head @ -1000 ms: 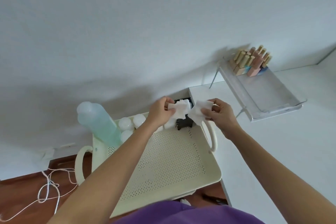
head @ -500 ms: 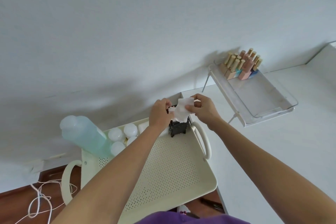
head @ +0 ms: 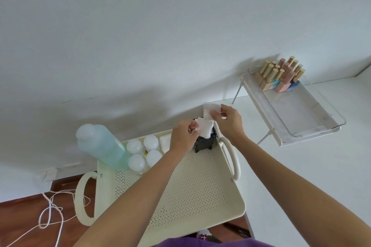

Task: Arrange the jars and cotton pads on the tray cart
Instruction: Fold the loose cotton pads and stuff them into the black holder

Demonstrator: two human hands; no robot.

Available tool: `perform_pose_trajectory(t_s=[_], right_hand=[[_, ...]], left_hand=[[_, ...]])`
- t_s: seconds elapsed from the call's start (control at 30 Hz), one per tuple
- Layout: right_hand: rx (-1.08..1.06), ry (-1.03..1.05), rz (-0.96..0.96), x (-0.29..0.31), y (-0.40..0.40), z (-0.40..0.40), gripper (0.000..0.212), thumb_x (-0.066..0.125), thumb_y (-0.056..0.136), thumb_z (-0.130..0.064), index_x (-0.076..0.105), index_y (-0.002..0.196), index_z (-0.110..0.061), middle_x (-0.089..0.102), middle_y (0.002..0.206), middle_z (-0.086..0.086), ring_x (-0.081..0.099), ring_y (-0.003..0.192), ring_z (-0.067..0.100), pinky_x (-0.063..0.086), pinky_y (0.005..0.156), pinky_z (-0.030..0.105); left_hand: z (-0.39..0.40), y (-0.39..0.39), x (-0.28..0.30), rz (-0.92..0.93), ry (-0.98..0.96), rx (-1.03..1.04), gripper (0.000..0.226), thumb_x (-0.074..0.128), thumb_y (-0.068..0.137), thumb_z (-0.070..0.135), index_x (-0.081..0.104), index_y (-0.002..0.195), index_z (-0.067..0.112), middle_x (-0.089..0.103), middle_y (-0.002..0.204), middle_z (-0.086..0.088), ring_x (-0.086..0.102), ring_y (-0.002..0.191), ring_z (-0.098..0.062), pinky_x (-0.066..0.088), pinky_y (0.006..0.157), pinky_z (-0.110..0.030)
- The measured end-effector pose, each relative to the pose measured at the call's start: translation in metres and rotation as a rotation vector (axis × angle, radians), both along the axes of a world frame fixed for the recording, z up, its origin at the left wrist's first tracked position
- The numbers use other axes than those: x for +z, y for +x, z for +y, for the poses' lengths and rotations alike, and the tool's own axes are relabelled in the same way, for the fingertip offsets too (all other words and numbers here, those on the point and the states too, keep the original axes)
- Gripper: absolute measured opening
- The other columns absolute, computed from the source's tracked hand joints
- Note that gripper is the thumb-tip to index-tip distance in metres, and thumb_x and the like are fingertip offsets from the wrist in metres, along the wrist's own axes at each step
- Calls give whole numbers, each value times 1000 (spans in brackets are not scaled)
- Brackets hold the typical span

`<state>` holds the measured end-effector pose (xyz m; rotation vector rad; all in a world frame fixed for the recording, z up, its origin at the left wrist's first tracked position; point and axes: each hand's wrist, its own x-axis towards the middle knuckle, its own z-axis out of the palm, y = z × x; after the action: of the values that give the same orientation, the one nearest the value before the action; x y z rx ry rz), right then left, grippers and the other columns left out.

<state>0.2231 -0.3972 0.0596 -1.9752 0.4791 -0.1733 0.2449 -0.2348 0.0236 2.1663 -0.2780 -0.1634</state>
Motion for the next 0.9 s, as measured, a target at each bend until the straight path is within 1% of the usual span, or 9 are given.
perform_pose_trajectory(t_s=[0.1,0.17,0.23,0.3,0.4,0.47,0.57,0.77,0.9], right_hand=[[-15,191,-4,6,-4,-8,17,68,87,-21,66,88,-4,56,66,6,44,57,15,39,58,30],[60,169,89,4,-9,-6,20,75,82,-22,63,88,-7,59,62,13,44,49,11,38,51,25],[115,86,188,-1,-14,1,27,78,79,-25,62,98,-13,70,74,15,53,55,14,45,52,27],[121,-16,185,-5,-16,7,35,76,81,-29,58,108,-16,70,85,11,60,68,18,50,60,30],[40,-188,-41,-7,-19,8,25,65,90,-26,58,112,-16,64,102,2,59,82,17,47,73,28],[35,-314,-181,-10,-24,4,18,62,91,-14,64,110,-15,64,109,3,57,87,18,46,78,27],[196,-479,-129,-20,-28,-2,24,63,89,-5,71,110,-13,66,116,3,53,99,27,37,83,24],[359,-644,-40,-27,-16,-3,26,62,92,-18,72,116,-18,66,126,-3,46,107,23,34,92,19],[475,-712,20,-25,-4,-4,23,59,94,-23,75,110,-20,68,122,-8,45,105,24,37,94,28]], left_hand=[[-6,1,-1,13,15,42,17,66,78,10,61,82,25,59,80,10,54,65,-4,42,64,-15],[-8,0,1,17,-30,105,15,61,82,7,63,87,21,60,82,8,55,69,-6,43,65,-15],[-9,-1,5,-38,-85,185,14,56,87,4,62,92,16,61,88,4,56,75,-11,47,68,-21],[-7,-4,9,-130,-130,212,10,56,89,6,60,94,14,60,94,0,57,80,-14,49,70,-23],[-1,-8,11,-242,-127,139,7,63,88,12,63,94,12,59,96,-1,57,84,-14,47,72,-21],[2,-11,9,-289,-64,22,13,67,85,20,67,96,14,60,98,1,56,91,-12,45,79,-19],[2,-12,4,-362,123,-105,21,69,83,29,71,101,19,64,103,7,51,101,-14,43,87,-25],[-5,-3,0,-344,361,-90,22,67,83,31,74,103,22,68,109,12,48,105,-18,37,89,-32],[-9,1,4,-337,460,-103,19,64,84,31,75,100,25,70,109,11,46,102,-18,34,88,-34]])
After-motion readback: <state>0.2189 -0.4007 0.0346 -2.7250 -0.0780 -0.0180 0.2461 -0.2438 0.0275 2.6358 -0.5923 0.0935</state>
